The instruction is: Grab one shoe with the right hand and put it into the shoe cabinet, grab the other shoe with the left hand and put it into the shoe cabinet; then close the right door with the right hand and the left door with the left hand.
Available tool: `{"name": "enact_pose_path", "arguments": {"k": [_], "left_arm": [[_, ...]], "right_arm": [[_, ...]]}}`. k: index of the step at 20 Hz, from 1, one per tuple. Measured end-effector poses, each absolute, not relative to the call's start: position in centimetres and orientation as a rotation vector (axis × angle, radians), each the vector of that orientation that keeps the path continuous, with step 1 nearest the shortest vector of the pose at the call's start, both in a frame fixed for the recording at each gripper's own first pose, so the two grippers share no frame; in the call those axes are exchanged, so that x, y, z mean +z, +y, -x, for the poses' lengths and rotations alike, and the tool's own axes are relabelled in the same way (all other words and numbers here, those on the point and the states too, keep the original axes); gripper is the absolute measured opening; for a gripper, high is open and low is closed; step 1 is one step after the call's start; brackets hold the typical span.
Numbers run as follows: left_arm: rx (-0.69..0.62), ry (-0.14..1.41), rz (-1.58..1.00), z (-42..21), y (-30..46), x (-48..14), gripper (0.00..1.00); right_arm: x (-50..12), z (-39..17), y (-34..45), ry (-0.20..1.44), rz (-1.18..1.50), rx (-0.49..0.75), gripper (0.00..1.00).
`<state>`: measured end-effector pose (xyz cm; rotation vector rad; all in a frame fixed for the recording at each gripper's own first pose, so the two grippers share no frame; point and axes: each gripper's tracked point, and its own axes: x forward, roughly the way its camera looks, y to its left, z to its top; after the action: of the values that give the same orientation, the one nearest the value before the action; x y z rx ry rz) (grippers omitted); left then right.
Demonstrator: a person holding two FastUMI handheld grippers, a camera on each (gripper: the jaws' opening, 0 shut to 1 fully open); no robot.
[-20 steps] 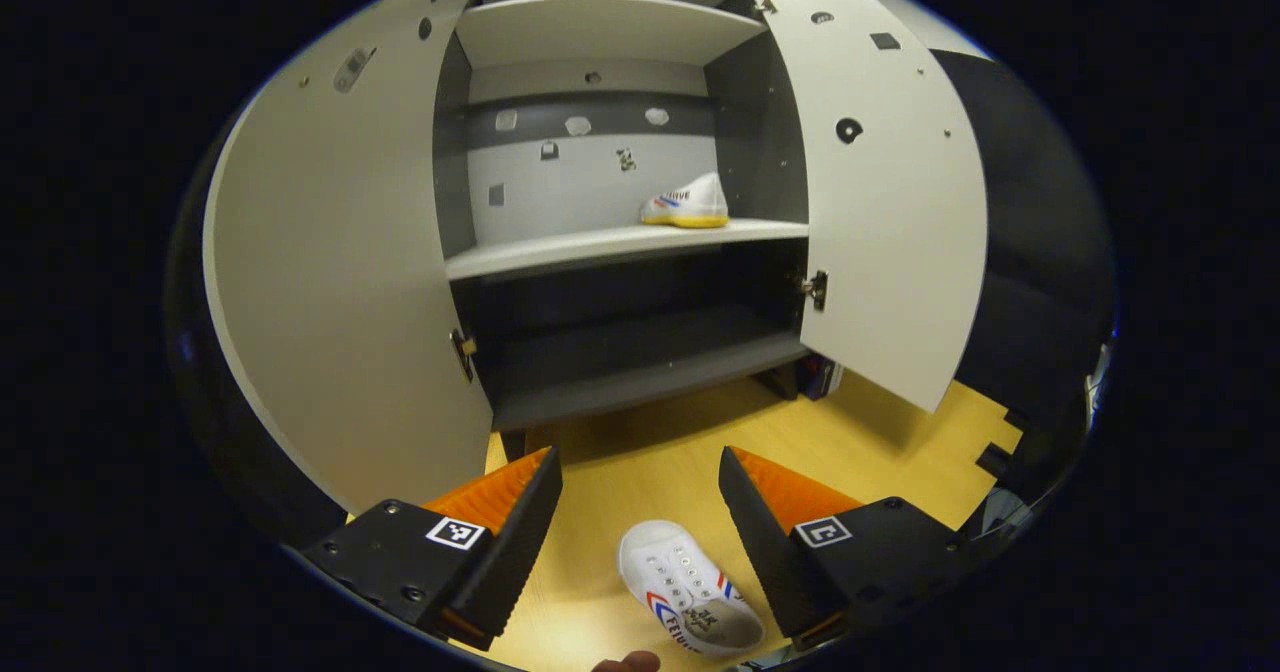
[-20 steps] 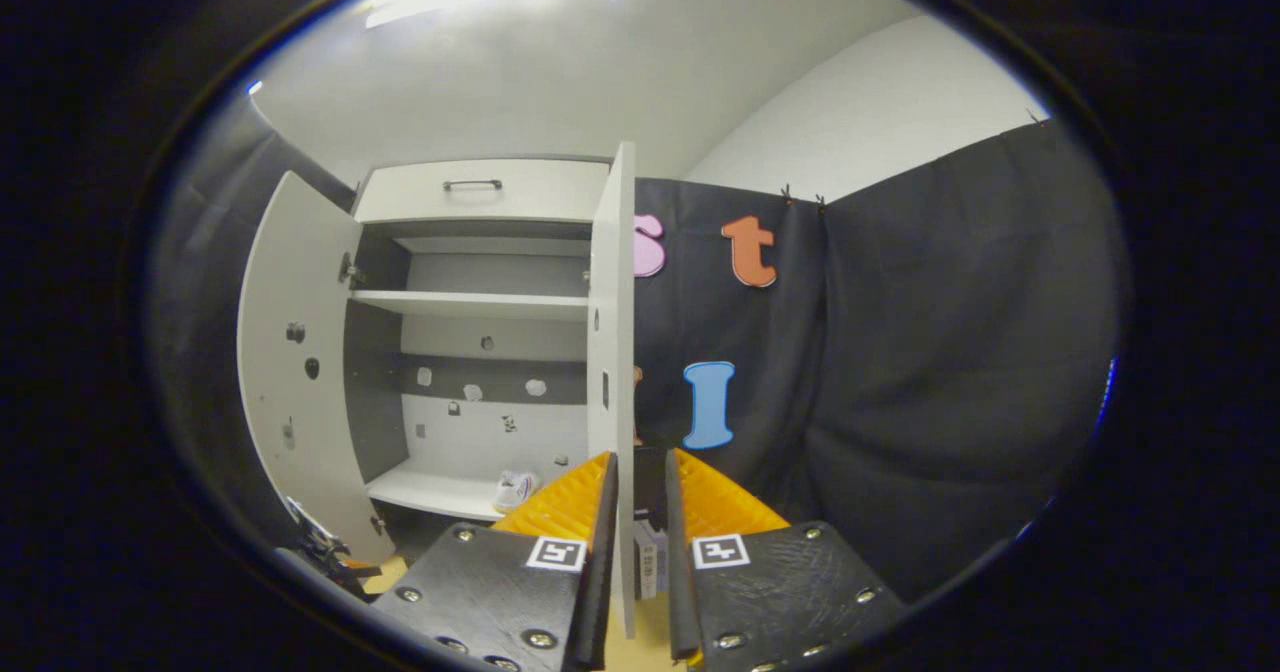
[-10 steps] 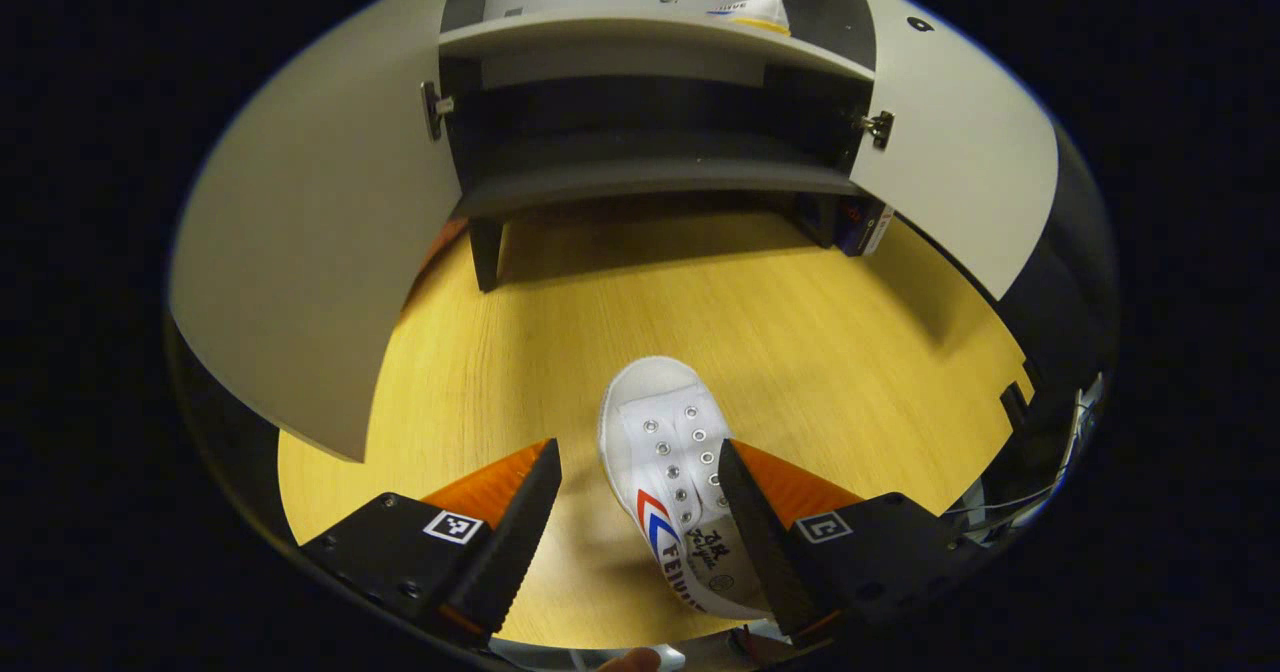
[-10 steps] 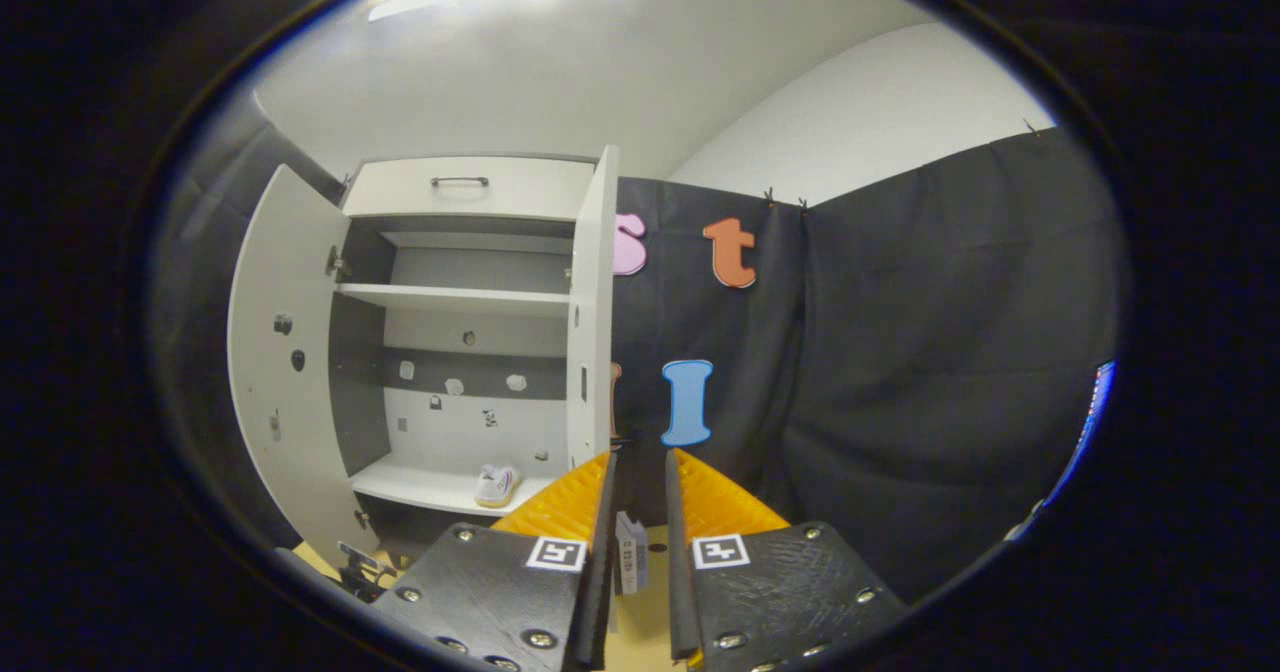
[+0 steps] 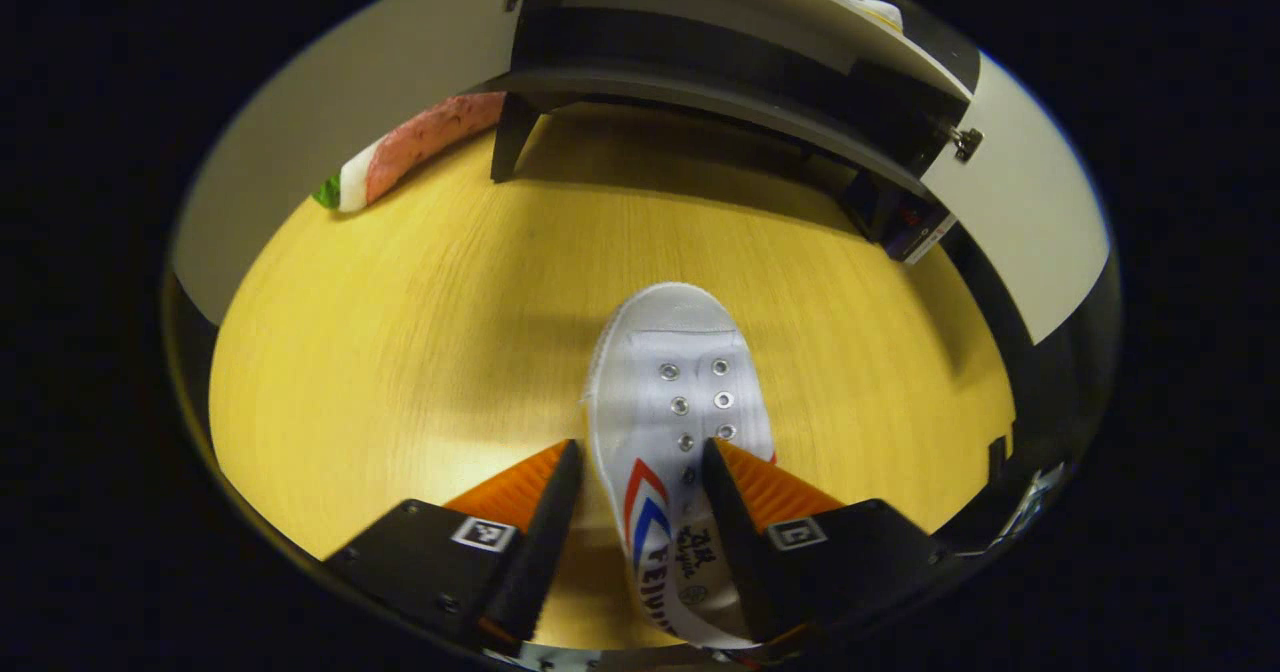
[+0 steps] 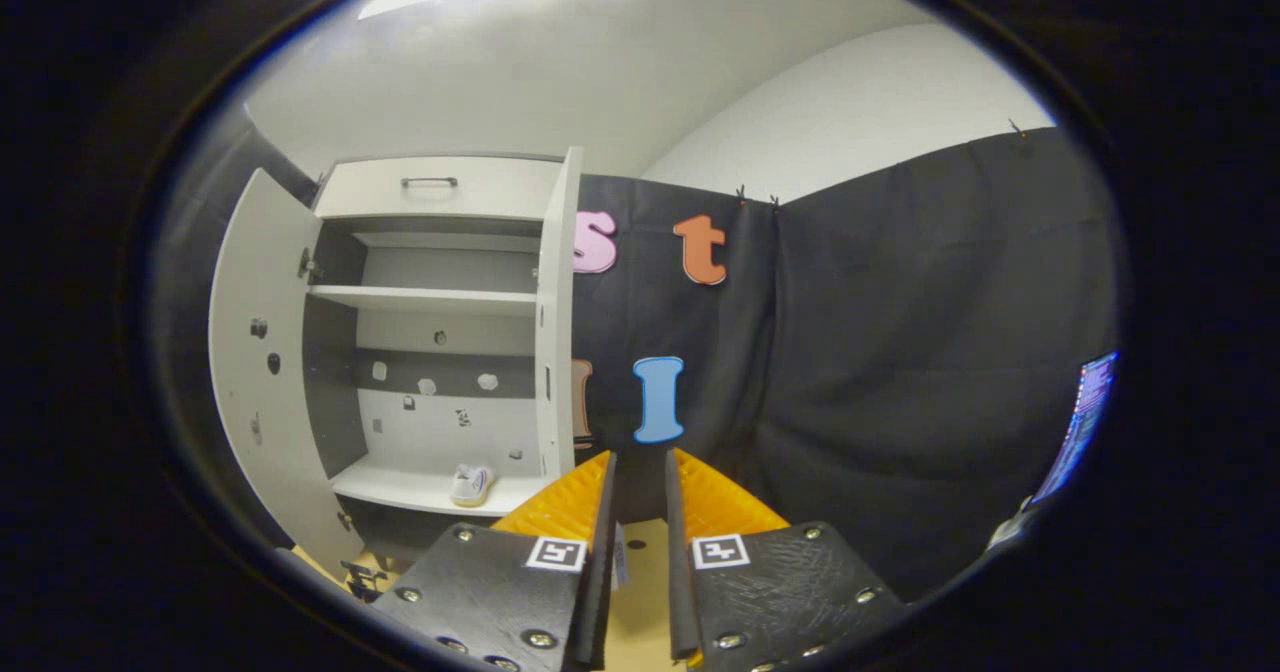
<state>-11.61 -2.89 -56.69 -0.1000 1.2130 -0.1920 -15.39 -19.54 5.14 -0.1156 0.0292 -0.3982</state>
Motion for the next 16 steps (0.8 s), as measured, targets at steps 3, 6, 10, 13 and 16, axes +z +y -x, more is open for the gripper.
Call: {"name": "enact_pose_path", "arguments": {"k": [3,6,10,13,16], "left_arm": [[-0.178,1.242,0.058,12.2,-2.6,-56.6,0.58],[-0.139,1.222,0.073,11.7,-2.6,-56.4,0.46],[-0.127,1.197,0.085,11.4,-2.5,-55.8,0.26],[-0.162,1.183,0.061,11.2,-2.4,-54.9,0.21],[-0.203,1.122,0.078,9.5,-2.7,-52.0,0.21]], "right_arm": [[5.2,15.1,-19.4,0.024,0.101,-0.398,0.24],[5.2,14.8,-19.3,0.015,0.092,-0.398,0.24],[4.9,14.8,-19.1,0.014,0.093,-0.401,0.24],[5.1,14.7,-19.1,0.009,0.09,-0.399,0.24],[5.0,14.3,-18.9,0.006,0.082,-0.394,0.24]]}}
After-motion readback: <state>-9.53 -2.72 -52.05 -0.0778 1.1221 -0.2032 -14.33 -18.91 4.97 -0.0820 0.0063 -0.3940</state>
